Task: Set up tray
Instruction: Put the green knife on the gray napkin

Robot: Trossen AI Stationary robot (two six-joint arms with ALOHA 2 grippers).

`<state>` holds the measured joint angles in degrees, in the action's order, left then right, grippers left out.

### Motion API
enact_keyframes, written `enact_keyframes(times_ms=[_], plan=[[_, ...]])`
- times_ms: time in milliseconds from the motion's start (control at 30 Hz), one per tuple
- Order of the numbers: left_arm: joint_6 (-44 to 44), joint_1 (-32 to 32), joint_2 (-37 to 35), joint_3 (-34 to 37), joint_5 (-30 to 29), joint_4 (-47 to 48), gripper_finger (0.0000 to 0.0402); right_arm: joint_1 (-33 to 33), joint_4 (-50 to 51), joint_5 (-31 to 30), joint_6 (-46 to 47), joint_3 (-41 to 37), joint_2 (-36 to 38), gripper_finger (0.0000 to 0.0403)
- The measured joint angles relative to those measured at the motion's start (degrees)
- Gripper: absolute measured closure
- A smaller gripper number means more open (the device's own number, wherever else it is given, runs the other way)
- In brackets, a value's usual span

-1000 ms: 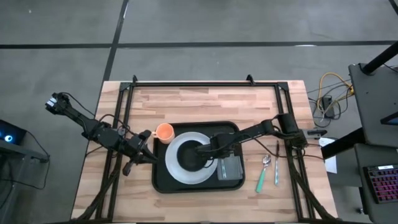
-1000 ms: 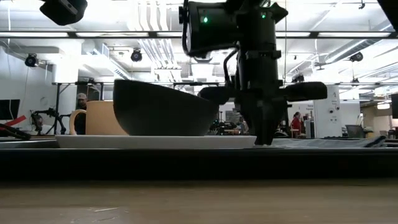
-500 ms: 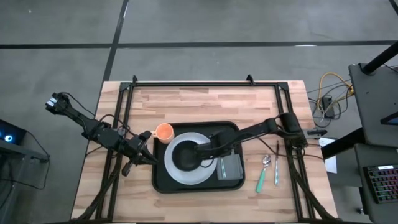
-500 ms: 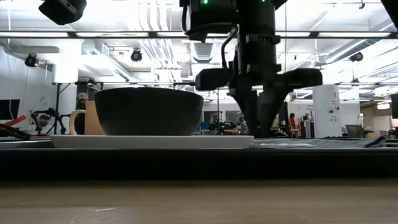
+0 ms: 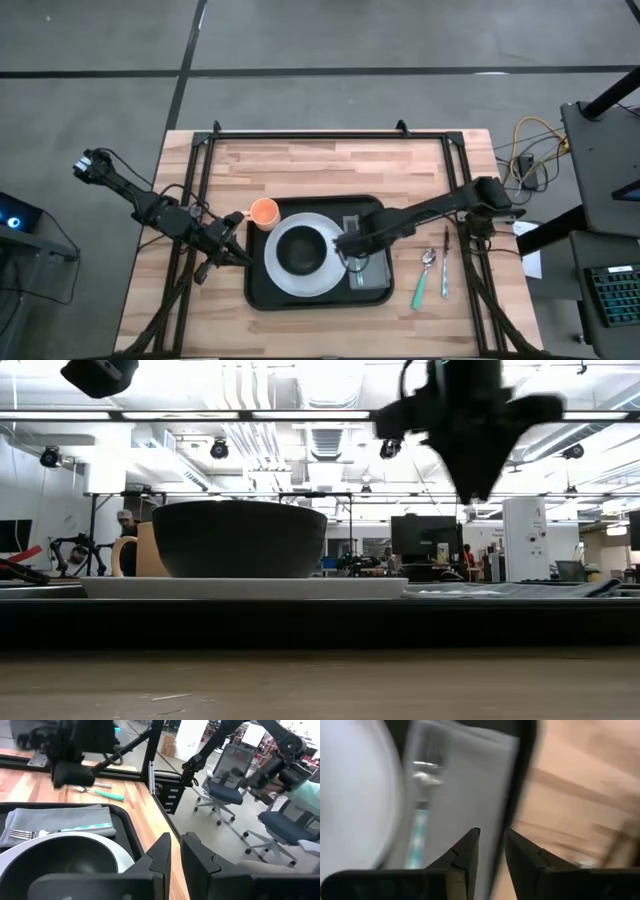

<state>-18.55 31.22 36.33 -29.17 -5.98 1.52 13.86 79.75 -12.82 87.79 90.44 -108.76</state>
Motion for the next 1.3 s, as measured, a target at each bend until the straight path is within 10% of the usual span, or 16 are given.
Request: enact_keyframes(times_ms=[1300], plan=[[2.07,-0.02,0.02,0.39,8.28,0.42,0.0378,26.8,2.3,12.62,46.04,-30.07,15.87,0.0227]])
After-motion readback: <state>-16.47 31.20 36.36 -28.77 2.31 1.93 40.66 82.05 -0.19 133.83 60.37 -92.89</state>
